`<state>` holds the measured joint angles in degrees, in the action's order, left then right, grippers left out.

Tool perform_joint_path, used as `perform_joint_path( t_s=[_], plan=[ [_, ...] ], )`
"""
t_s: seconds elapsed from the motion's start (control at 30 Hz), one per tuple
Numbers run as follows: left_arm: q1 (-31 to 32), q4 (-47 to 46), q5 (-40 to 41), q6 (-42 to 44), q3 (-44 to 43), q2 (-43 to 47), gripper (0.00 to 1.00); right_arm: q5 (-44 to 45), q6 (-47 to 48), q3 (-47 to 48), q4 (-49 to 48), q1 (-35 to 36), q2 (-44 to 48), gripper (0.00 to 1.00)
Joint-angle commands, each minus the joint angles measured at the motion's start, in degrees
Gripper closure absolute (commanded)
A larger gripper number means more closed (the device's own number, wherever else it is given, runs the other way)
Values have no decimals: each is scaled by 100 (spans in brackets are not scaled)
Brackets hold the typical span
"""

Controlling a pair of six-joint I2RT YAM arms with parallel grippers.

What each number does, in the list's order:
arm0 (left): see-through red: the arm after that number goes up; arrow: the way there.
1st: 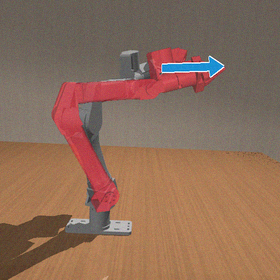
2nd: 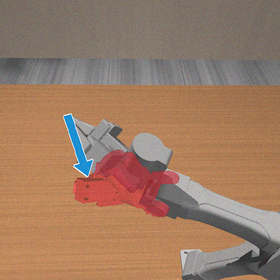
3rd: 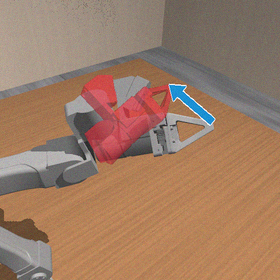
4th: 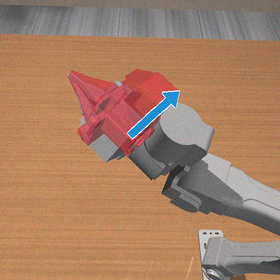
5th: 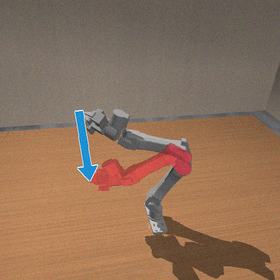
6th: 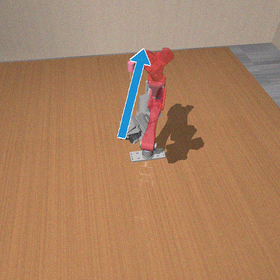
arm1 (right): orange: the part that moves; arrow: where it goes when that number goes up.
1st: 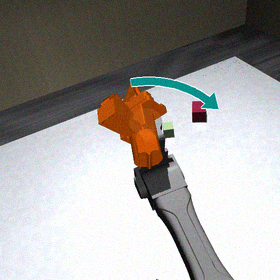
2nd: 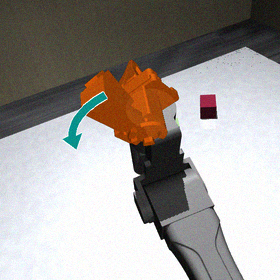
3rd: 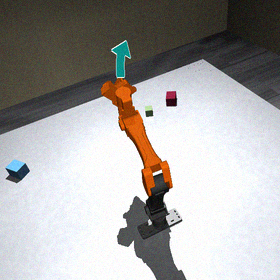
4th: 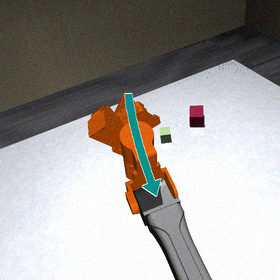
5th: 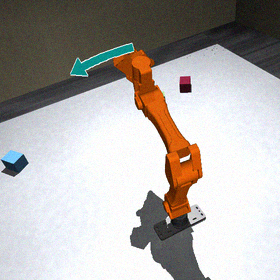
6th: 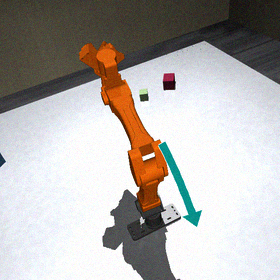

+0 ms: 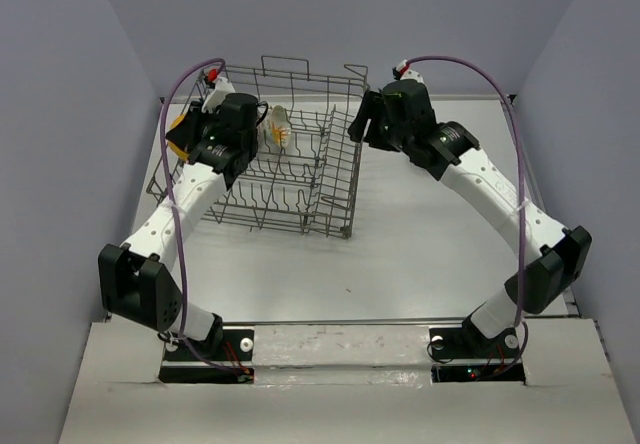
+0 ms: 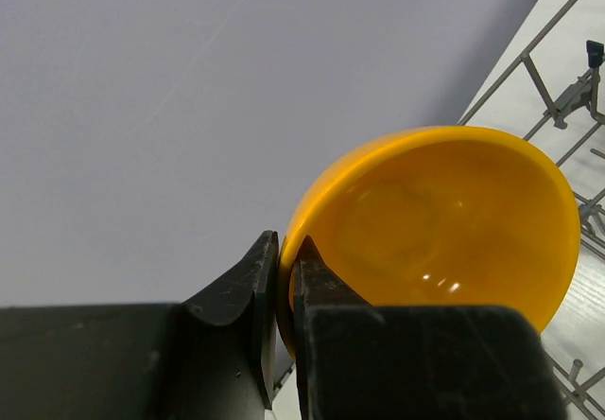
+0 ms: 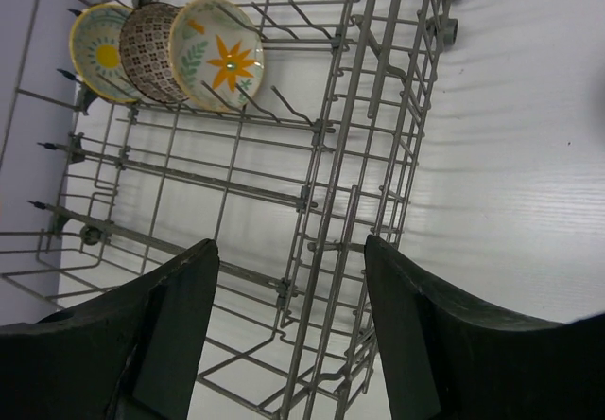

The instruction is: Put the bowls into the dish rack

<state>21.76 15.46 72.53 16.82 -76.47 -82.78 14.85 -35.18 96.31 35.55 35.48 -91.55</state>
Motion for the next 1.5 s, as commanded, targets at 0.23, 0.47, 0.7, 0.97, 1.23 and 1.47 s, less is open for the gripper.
perform_joint_path(
  t_s=[0.23, 0.47, 0.7, 0.97, 1.23, 1.47],
  plan=[
    [-418, -1379, -608, 1666, 53, -308, 100, -132, 187, -68, -241, 11, 875, 31],
    [-594, -1309, -995, 1798, 44, -669, 100, -97, 213, -288, -285, 11, 1139, 31],
    [-620, -1344, -890, 1825, 70, -1047, 100, -53, 231, -464, -321, 11, 1244, 31],
    [-620, -1485, -688, 1895, 149, -1196, 100, -26, 213, -631, -382, 11, 1341, 30],
    [-620, -1766, -486, 2045, 316, -1179, 100, -35, 222, -746, -470, 11, 1359, 30],
    [-603, -1924, -451, 2132, 492, -1126, 100, -26, 240, -816, -523, 11, 1359, 30]
  ],
)
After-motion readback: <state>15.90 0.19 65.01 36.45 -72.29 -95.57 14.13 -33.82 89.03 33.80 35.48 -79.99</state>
